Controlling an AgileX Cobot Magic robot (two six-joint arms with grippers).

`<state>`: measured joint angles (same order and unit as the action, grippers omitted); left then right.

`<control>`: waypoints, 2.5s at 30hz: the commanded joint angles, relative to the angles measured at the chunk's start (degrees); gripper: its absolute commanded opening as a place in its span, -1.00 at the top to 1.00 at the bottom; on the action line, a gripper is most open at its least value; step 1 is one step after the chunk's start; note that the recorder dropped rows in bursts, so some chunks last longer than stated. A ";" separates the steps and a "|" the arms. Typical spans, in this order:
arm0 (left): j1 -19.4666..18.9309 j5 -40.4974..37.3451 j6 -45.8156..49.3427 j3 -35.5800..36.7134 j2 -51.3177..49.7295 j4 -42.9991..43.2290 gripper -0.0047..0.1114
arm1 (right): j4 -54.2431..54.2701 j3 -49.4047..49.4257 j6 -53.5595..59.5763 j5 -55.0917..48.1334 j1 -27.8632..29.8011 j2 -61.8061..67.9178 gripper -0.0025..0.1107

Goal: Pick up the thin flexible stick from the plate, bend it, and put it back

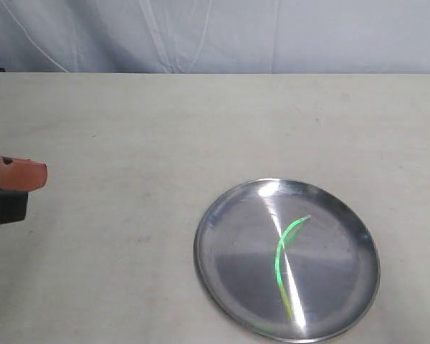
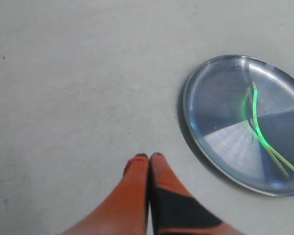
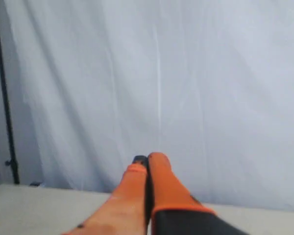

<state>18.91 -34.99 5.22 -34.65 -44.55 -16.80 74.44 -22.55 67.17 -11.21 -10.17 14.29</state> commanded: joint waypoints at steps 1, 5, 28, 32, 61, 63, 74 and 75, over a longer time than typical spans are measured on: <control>0.07 0.29 -0.27 0.31 0.31 0.51 0.92 | -1.06 3.38 -1.94 -7.24 7.75 -14.07 0.97; 0.07 -0.25 -0.27 0.31 0.48 0.91 0.92 | -5.77 3.76 -4.15 -12.48 9.22 -13.95 0.97; 0.07 0.25 -0.27 0.31 0.48 2.15 0.92 | -77.18 19.53 -77.74 -12.62 10.17 -14.29 0.97; 0.07 0.25 -0.27 0.31 0.48 2.15 0.92 | -77.48 21.46 -77.74 -12.05 10.17 -14.29 0.97; -0.74 14.62 -0.27 8.41 11.82 9.59 0.92 | -73.81 22.55 -65.65 -9.46 10.17 -14.29 0.97; -2.55 20.91 -0.27 12.90 17.02 9.59 0.92 | -73.81 22.55 -65.65 -9.46 10.17 -14.29 0.97; -19.39 17.01 -0.27 26.24 38.44 10.05 0.92 | -72.72 22.55 -65.65 -9.46 10.17 -14.29 0.97; -20.29 16.61 -0.15 26.97 39.81 10.29 0.92 | -72.72 22.55 -65.65 -9.46 10.17 -14.29 0.97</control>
<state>1.23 -16.38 5.22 -9.37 -8.28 -7.18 1.67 -0.28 1.29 -21.46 -0.32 0.37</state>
